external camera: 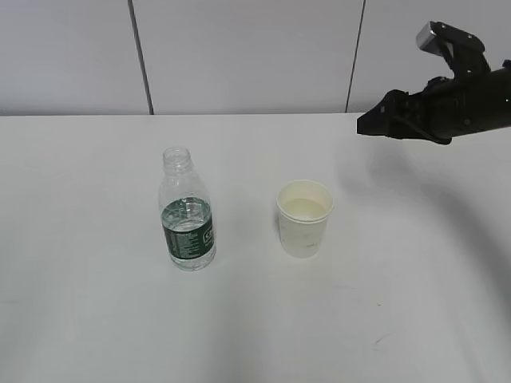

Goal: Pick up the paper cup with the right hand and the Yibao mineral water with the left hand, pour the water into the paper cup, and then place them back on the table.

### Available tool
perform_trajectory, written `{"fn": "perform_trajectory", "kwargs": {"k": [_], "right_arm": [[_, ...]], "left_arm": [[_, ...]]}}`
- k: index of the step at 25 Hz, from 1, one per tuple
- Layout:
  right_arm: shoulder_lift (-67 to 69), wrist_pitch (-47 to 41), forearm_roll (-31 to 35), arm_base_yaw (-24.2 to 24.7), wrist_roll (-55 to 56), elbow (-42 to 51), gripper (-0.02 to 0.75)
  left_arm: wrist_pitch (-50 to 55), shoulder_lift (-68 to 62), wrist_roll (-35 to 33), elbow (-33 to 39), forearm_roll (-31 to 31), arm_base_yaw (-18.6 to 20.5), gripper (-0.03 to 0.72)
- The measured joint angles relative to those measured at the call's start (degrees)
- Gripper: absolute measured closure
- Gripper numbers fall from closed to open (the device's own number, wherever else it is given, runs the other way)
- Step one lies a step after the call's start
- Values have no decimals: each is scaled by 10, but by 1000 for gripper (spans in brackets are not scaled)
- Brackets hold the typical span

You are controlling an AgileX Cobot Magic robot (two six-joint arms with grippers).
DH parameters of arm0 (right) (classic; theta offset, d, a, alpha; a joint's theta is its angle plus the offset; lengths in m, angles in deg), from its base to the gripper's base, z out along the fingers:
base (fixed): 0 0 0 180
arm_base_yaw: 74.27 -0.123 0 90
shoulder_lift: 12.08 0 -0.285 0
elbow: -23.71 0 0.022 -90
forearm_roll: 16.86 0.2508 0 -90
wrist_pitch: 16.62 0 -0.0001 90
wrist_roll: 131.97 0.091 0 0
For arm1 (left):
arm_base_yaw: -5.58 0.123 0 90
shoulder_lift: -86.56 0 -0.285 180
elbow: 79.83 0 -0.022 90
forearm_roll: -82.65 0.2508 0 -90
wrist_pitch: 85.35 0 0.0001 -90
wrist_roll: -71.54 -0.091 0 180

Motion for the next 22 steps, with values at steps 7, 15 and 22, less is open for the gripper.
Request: {"fn": "perform_trajectory", "kwargs": {"k": [7,15,22], "right_arm": [[0,5,0,1,-1,0,169],[0,5,0,1,-1,0,168],[0,5,0,1,-7,0,169]], "left_arm": [[0,0,0,0,0,0,239],[0,0,0,0,0,0,239],[0,0,0,0,0,0,239]]}}
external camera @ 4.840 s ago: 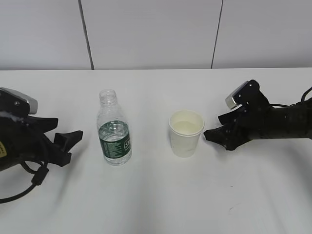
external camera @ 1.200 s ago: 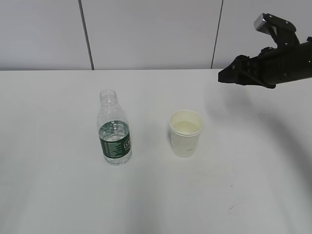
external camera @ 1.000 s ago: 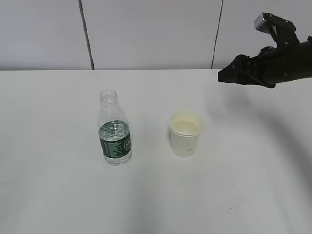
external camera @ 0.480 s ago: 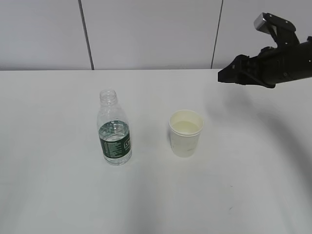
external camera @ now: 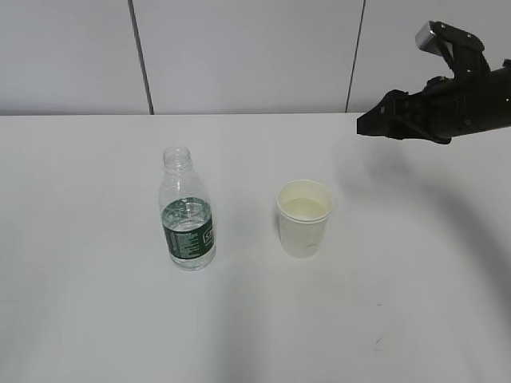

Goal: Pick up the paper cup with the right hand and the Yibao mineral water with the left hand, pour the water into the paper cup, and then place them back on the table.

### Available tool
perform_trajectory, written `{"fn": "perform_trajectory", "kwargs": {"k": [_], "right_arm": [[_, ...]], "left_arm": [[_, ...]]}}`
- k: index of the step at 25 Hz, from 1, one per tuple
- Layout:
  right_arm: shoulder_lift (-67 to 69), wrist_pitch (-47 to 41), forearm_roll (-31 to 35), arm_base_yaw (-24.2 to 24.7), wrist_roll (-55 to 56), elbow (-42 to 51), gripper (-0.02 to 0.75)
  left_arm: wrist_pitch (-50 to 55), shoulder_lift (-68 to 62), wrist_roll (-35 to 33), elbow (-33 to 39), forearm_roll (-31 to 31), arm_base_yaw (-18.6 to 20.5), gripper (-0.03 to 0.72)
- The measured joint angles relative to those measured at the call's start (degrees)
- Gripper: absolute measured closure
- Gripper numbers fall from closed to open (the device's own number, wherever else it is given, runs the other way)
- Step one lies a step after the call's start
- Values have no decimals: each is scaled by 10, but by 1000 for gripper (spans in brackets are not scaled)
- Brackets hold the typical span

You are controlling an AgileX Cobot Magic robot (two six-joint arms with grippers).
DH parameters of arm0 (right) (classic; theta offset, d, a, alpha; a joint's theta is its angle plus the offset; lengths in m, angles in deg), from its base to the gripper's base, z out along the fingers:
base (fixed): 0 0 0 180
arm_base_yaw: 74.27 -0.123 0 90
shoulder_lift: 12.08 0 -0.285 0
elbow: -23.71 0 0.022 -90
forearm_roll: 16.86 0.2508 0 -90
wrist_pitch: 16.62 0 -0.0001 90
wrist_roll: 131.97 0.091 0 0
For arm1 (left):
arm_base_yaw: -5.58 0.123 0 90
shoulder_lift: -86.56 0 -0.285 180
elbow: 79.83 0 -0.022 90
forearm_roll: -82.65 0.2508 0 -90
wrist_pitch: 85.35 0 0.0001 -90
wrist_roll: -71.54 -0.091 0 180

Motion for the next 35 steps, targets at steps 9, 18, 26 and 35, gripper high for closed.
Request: {"fn": "perform_trajectory", "kwargs": {"k": [9,18,26,35], "right_arm": [[-18,2,83,12,-148,0,169],[-66,-89,373,12,-405,45,169],[-141,-352,690,-8,-746,91,169],[-227,-654,959,-46,-1055,91,169]], "left_arm": [[0,0,0,0,0,0,239],[0,0,0,0,0,0,239],[0,0,0,0,0,0,239],[0,0,0,0,-1,0,239]]}}
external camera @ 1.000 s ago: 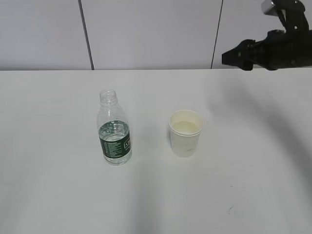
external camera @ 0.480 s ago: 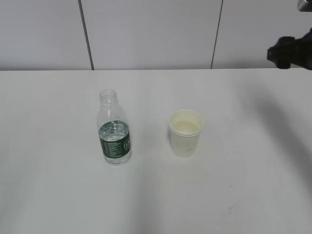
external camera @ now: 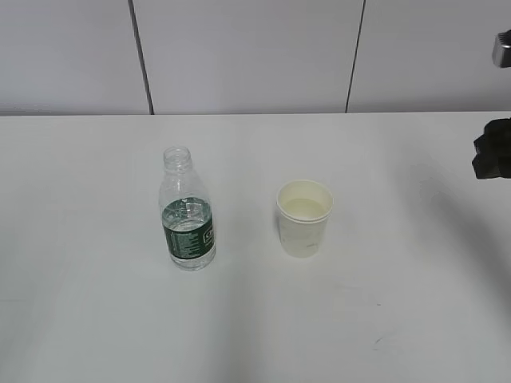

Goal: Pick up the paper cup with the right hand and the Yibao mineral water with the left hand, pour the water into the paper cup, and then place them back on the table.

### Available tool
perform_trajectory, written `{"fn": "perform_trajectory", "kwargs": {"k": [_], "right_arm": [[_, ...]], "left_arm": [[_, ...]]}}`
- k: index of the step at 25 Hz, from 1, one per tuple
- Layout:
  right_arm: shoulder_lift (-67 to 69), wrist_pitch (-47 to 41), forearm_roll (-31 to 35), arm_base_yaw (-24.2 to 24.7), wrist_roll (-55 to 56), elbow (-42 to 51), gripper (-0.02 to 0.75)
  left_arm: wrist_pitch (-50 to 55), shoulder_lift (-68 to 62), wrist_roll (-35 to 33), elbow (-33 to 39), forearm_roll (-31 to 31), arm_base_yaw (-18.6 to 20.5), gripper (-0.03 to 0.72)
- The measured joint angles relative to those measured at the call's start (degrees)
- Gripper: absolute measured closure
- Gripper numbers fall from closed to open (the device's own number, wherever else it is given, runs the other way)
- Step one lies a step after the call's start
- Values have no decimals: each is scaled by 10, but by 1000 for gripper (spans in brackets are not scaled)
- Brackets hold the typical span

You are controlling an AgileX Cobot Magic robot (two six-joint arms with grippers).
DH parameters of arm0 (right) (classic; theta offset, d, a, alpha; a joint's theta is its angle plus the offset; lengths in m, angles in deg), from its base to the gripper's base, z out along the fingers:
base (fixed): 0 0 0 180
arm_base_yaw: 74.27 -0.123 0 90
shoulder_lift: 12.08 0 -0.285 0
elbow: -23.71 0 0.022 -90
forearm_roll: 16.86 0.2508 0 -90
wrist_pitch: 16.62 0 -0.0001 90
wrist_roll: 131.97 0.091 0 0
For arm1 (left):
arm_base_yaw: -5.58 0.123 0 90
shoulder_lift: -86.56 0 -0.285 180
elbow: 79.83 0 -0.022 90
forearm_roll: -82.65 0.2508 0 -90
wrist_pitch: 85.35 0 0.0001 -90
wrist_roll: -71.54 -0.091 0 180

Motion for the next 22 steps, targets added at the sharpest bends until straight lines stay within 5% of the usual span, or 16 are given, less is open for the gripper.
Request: {"fn": "perform_trajectory", "kwargs": {"k": [10,22], "right_arm": [[-160,-168,95,-1,-113,7,169],[-385,-195,114,-1,-121,144,169]], "left_arm": [[0,0,0,0,0,0,239],[0,0,0,0,0,0,239]]}}
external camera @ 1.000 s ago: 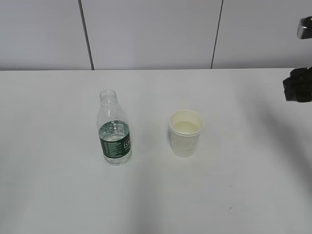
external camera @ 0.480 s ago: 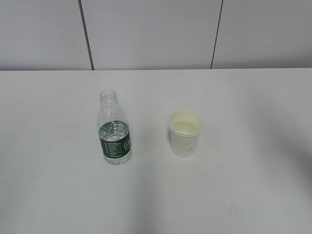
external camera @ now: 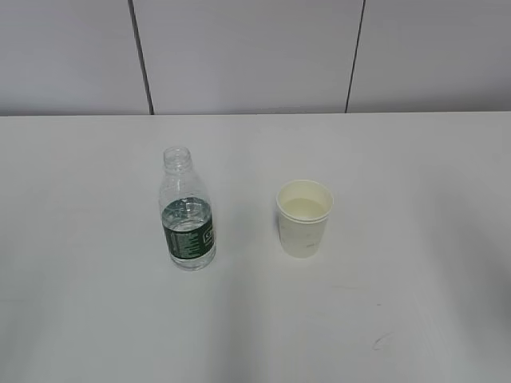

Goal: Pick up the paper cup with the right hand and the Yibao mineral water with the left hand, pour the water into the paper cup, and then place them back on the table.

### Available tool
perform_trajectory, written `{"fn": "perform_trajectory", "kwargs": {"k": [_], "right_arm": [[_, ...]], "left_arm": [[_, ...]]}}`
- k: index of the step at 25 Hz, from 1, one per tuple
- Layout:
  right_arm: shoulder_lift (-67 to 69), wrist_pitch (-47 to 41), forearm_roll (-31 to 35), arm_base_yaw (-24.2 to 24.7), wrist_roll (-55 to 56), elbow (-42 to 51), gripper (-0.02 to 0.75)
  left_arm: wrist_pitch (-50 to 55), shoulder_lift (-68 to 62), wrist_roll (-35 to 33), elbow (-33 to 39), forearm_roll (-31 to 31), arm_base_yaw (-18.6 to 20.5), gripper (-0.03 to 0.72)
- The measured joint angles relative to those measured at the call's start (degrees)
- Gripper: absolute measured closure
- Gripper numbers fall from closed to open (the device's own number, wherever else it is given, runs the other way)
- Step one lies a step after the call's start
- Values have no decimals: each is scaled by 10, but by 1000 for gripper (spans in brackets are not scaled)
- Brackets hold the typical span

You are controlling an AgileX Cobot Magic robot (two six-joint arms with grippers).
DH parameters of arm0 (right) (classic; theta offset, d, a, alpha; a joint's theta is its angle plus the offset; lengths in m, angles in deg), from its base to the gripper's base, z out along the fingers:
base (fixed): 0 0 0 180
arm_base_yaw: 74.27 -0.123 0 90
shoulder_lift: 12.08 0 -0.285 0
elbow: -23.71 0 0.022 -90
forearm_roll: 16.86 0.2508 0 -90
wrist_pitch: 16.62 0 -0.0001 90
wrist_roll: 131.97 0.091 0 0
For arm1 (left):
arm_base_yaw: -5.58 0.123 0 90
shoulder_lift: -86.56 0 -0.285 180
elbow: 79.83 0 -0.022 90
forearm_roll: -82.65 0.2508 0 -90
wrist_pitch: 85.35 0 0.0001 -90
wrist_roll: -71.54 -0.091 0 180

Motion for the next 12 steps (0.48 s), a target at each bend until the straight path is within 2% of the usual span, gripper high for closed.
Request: {"fn": "perform_trajectory", "kwargs": {"k": [12], "right_arm": [[-216,-12,33,0,-1,121,169]], "left_arm": [[0,0,0,0,0,0,239]]}}
